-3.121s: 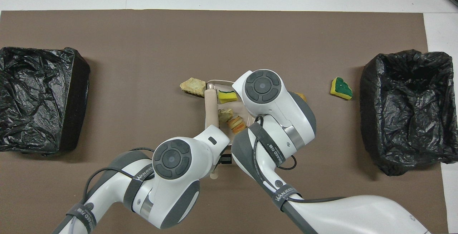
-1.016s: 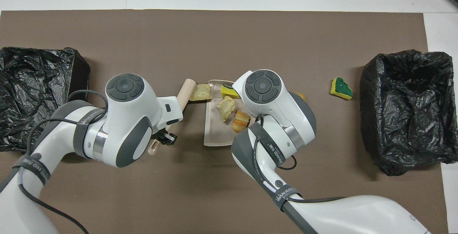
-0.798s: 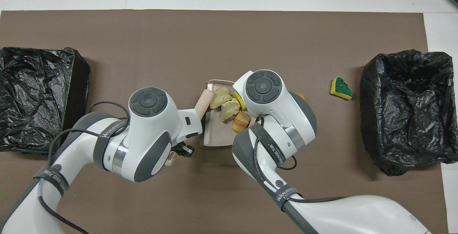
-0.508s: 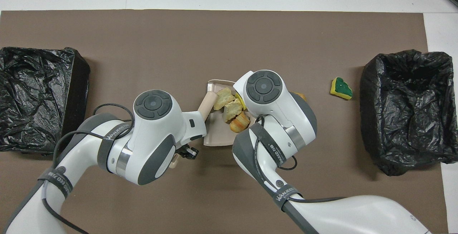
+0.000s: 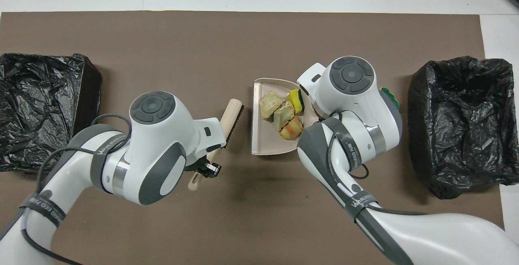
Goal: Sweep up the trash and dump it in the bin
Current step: 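Carry the loaded dustpan with the right gripper to the bin nearest it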
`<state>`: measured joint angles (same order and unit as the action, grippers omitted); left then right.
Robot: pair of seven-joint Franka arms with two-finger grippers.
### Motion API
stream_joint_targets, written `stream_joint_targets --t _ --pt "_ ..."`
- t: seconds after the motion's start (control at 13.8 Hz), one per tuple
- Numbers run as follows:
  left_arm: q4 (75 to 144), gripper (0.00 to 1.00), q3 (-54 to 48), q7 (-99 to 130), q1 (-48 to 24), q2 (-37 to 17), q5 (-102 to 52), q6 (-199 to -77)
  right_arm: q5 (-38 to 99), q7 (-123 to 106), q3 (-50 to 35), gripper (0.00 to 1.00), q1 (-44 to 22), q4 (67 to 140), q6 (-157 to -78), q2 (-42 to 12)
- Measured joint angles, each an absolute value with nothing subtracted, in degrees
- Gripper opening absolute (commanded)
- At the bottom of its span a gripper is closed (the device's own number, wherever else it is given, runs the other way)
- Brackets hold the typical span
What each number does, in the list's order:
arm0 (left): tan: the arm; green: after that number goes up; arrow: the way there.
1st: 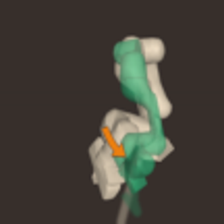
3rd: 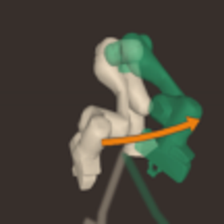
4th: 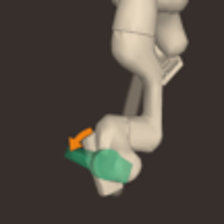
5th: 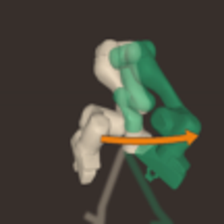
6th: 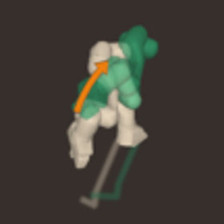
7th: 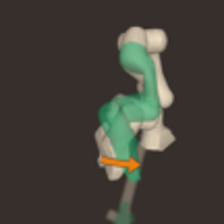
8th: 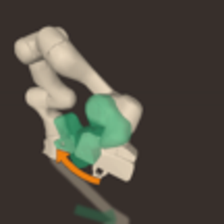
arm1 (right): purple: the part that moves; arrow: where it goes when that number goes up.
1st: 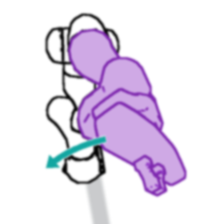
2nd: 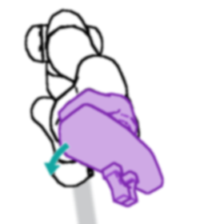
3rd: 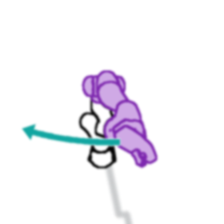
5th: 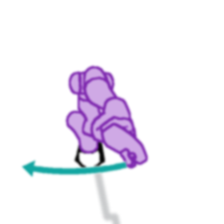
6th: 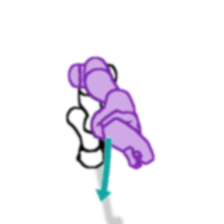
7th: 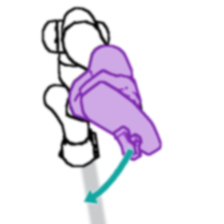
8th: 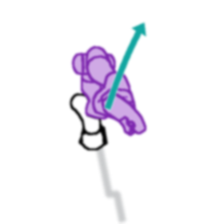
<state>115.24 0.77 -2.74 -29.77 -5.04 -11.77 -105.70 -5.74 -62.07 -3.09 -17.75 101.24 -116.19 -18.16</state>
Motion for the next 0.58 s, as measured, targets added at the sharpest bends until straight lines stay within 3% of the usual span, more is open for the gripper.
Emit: stream_joint_targets --t 0.58 --pt "116.26 0.00 0.04 9.13 -29.45 -2.73 -11.78 -103.81 -3.71 -76.68 -2.96 0.00 -7.84 96.00 -113.82 -17.54"
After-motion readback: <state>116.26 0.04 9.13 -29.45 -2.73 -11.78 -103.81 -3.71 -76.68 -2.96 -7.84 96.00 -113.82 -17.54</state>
